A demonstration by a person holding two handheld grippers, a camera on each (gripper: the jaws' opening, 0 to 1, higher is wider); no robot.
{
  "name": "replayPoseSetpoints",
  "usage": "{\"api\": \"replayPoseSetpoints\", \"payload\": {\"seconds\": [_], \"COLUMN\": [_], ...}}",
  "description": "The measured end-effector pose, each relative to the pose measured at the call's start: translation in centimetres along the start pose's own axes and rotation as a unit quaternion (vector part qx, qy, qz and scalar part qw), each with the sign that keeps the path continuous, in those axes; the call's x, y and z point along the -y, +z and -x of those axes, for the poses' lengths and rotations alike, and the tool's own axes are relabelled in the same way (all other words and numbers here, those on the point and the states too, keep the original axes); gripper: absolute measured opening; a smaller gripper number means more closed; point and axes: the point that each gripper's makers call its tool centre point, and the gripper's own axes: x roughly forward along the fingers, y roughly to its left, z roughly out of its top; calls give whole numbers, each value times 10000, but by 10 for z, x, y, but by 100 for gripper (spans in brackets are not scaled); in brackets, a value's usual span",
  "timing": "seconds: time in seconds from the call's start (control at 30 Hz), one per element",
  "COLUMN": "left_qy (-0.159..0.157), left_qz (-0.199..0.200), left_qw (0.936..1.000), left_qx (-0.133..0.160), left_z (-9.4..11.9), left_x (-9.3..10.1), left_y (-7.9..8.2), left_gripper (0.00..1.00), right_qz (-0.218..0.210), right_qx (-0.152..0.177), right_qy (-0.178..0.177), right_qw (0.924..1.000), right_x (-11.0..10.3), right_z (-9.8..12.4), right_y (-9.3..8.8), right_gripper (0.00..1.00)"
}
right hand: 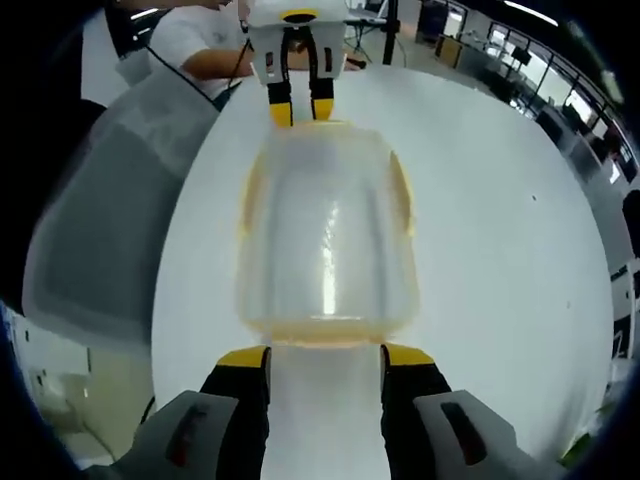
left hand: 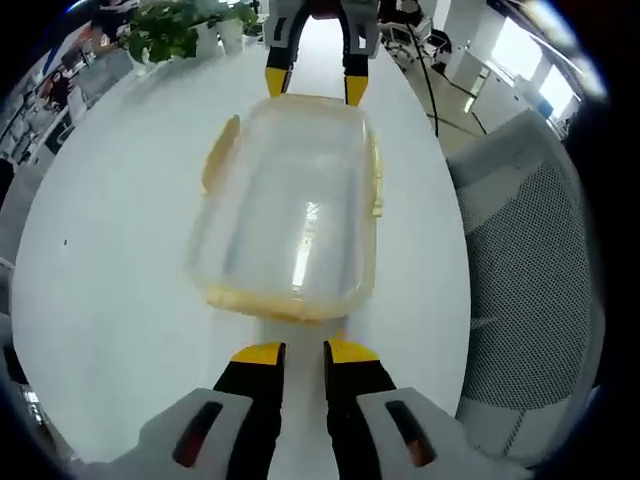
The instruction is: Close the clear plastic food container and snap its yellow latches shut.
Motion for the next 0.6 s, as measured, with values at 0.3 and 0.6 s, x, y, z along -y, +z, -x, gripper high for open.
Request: {"api": "replayPoseSetpoints", "payload": {"seconds": [0.3,0.6], "left_qy": [-107,-82], "left_qz": [246,985], "left_qw": [9992,9930], "left_qx": [301,639], "left_z": [17,28], "left_x": [-1,-12], "left_y": [11,24], "left_gripper": [34,38], "right_qz": [-1207,-1971], "right_qx": [543,679], "right_qy": [-45,-97], "right_qw": [9912,9780], "right_x": [4,5], "right_z": [19,26], "right_y": [11,19], "right_gripper": [41,41]}}
